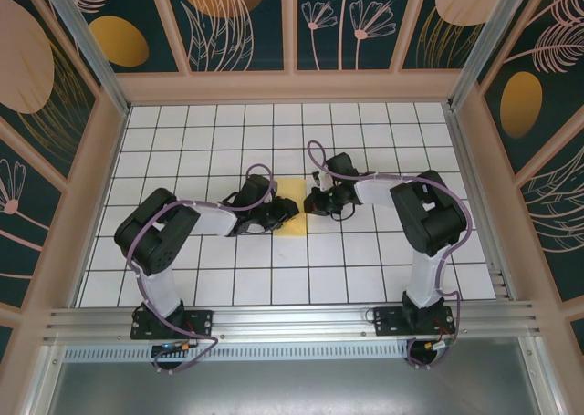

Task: Fold a paper plane with a square sheet of paper (pick it up from the middle)
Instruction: Fold the triangle a second time at the center of the table.

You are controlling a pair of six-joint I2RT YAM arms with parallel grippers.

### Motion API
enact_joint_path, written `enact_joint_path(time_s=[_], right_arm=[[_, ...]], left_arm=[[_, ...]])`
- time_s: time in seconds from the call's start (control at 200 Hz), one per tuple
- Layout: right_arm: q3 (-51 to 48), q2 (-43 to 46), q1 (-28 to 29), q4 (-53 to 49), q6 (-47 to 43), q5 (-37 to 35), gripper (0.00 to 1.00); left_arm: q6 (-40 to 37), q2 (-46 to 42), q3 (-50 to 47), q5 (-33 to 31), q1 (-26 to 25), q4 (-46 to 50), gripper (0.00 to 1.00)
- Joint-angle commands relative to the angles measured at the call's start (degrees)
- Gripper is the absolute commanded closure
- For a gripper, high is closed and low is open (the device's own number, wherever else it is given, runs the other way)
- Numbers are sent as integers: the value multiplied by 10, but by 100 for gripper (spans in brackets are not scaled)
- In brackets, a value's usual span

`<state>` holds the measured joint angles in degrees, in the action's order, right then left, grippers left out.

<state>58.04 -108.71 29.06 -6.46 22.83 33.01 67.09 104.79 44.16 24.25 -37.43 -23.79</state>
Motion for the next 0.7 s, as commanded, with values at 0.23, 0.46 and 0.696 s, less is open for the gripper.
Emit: enact_joint_path(time_s=[0.23, 0.46, 0.696], right_arm=[[14, -7, 4, -15, -8, -15, 93], [14, -6, 4, -15, -7, -21, 93], [14, -7, 4, -15, -6, -21, 93]], left_arm=[[-13, 13, 10, 9, -2, -2, 70], [-15, 16, 9, 11, -2, -4, 70], [-15, 17, 9, 11, -3, -2, 70]])
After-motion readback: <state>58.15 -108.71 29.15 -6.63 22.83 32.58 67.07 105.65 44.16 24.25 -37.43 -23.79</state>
